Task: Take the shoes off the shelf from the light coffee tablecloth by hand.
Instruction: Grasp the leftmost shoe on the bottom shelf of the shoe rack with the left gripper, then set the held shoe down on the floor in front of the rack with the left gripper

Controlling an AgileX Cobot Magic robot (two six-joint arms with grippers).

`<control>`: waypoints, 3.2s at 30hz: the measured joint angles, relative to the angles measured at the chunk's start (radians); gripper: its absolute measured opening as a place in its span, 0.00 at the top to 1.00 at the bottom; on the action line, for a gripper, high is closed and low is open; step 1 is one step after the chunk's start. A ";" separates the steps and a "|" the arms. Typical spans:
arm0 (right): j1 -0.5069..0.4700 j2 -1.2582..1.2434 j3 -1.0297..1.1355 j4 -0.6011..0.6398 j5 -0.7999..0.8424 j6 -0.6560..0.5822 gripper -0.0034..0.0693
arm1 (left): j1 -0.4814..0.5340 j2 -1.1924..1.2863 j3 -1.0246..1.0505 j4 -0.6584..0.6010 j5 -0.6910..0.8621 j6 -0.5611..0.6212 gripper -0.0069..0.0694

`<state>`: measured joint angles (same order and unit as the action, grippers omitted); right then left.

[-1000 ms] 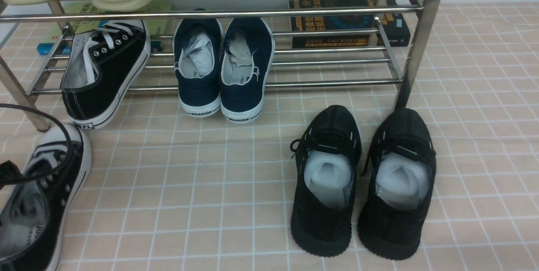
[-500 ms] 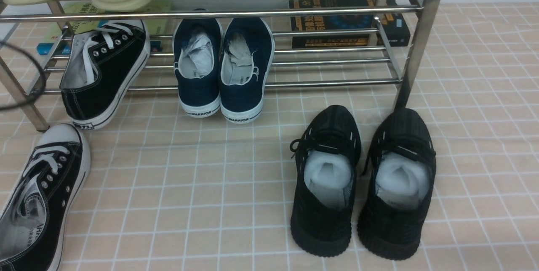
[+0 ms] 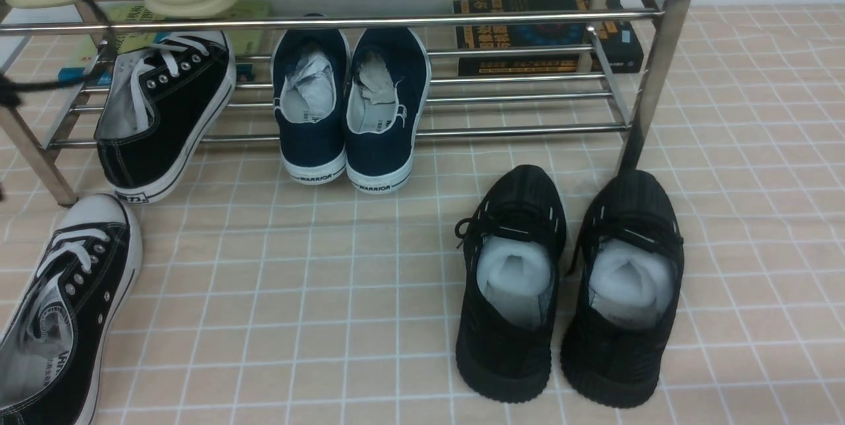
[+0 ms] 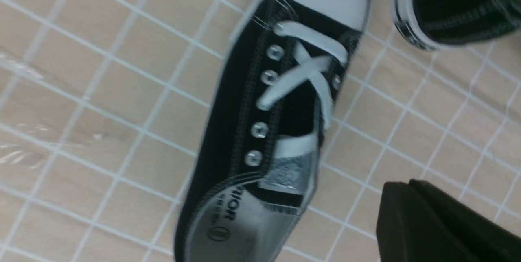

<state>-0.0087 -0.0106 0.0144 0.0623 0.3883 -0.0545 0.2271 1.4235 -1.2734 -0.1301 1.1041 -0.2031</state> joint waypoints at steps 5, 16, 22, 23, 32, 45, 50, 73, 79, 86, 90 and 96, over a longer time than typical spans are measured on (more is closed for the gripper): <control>0.000 0.000 0.000 0.000 0.000 0.000 0.62 | -0.144 0.067 -0.018 0.077 -0.032 -0.030 0.89; 0.000 0.000 0.000 0.000 0.000 0.000 0.62 | -0.175 0.167 -0.246 0.186 -0.043 -0.144 0.69; 0.000 0.000 0.000 0.000 0.000 0.000 0.62 | -0.175 0.249 -0.266 0.198 -0.133 -0.144 0.44; 0.000 0.000 0.000 0.000 0.000 0.000 0.62 | -0.175 0.264 -0.266 0.203 -0.147 -0.144 0.41; 0.000 0.000 0.000 0.000 0.000 0.000 0.62 | -0.175 0.363 -0.266 0.232 -0.211 -0.145 0.34; 0.000 0.000 0.000 0.000 0.000 0.000 0.62 | -0.175 0.450 -0.266 0.267 -0.256 -0.136 0.61; 0.000 0.000 0.000 0.000 0.000 0.000 0.62 | -0.176 0.450 -0.267 0.263 -0.244 -0.130 0.86; 0.000 0.000 0.000 0.000 0.000 0.000 0.62 | -0.302 0.065 -0.236 0.237 0.148 -0.128 0.88; 0.000 0.000 0.000 0.000 0.000 0.000 0.62 | -0.302 0.001 -0.083 0.294 0.148 -0.265 0.88; 0.000 0.000 0.000 0.000 0.000 0.000 0.62 | -0.302 -0.115 0.109 0.313 0.142 -0.478 0.88; 0.000 0.000 0.000 0.000 0.000 0.000 0.62 | -0.302 -0.172 0.180 0.280 0.095 -0.547 0.88; 0.000 0.000 0.000 0.000 0.000 0.000 0.62 | -0.302 -0.181 0.297 0.208 -0.025 -0.585 0.88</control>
<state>-0.0087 -0.0106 0.0144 0.0623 0.3883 -0.0545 -0.0747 1.2425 -0.9764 0.0780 1.0786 -0.7882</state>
